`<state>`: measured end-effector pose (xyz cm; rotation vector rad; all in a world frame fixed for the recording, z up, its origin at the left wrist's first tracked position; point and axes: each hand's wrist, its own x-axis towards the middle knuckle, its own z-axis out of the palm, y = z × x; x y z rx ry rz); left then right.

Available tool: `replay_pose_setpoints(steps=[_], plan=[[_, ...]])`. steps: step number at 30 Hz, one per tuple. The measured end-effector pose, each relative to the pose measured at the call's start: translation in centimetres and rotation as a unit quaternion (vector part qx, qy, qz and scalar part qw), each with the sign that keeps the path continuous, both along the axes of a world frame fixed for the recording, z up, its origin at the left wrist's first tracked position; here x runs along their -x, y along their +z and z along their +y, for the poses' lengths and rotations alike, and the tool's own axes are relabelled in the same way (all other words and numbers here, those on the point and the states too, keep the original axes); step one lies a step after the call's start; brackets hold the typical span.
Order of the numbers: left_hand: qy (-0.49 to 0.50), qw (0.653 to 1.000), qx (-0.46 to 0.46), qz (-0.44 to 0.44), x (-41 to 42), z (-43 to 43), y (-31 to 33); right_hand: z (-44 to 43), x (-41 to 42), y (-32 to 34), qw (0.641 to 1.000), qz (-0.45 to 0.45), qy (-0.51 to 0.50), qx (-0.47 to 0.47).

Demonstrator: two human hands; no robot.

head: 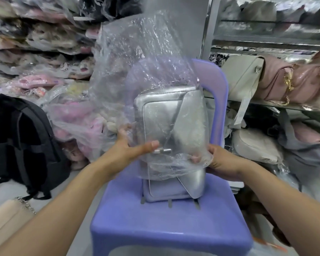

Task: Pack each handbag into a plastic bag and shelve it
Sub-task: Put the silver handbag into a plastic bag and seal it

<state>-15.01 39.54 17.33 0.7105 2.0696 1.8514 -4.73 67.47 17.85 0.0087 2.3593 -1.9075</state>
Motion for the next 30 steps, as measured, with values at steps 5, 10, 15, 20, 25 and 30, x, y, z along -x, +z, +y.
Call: replay_pose_setpoints(steps=[5,10,15,20,25,30], plan=[[0.074,0.991,-0.083,-0.068,0.7,1.1,-0.7,-0.6,-0.3,0.4,1.0,0.004,-0.012,-0.004],[0.083,0.995,-0.057,-0.019,-0.6,1.8,-0.5,-1.0,-1.3,0.7,0.994,0.057,-0.045,-0.086],[0.064,0.996,-0.067,0.014,-2.9,1.4,0.1,-0.8,-2.3,1.7,0.965,0.103,-0.026,-0.24],[0.085,0.992,-0.091,0.028,-5.0,0.7,-0.3,1.1,-3.1,3.9,0.858,-0.068,0.087,-0.502],[0.077,0.991,-0.101,0.048,-5.7,0.4,-0.7,-1.8,-2.3,6.2,0.977,0.086,0.027,-0.194],[0.051,0.986,-0.15,0.051,-5.0,1.1,-1.8,-7.0,-1.3,5.5,0.931,0.277,-0.22,-0.09]])
